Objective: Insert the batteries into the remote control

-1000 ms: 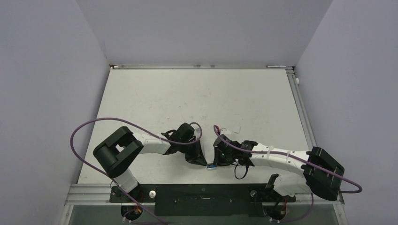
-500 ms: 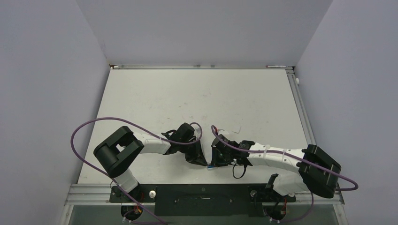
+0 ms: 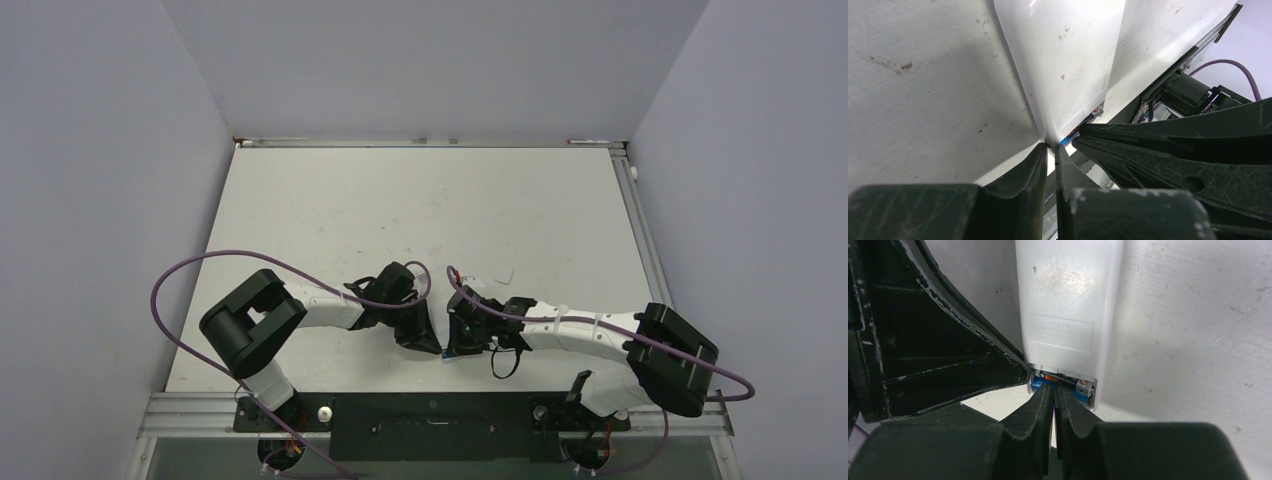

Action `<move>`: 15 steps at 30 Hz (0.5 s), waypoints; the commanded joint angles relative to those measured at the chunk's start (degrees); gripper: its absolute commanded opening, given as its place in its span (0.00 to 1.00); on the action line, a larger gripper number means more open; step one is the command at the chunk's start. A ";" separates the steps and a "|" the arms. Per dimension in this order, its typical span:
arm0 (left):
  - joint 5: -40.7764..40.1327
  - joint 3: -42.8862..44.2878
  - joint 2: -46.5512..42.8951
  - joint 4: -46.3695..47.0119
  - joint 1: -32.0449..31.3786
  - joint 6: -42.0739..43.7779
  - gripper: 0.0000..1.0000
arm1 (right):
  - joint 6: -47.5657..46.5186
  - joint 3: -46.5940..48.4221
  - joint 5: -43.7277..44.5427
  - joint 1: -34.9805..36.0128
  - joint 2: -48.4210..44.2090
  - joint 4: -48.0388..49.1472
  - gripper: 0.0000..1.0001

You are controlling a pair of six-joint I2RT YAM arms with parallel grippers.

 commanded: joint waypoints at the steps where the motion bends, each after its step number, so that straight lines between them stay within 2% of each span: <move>1: -0.35 0.98 -0.19 0.25 -0.14 0.99 0.06 | 0.92 -0.77 9.75 -0.59 4.55 -2.86 0.09; 8: -0.44 0.92 -0.40 0.11 -0.17 1.51 0.06 | 2.95 -0.28 11.92 -1.21 6.08 -3.61 0.09; 15: -0.56 0.06 -1.00 0.12 -0.14 1.86 0.05 | 2.33 -2.24 10.57 -4.88 5.93 -2.92 0.09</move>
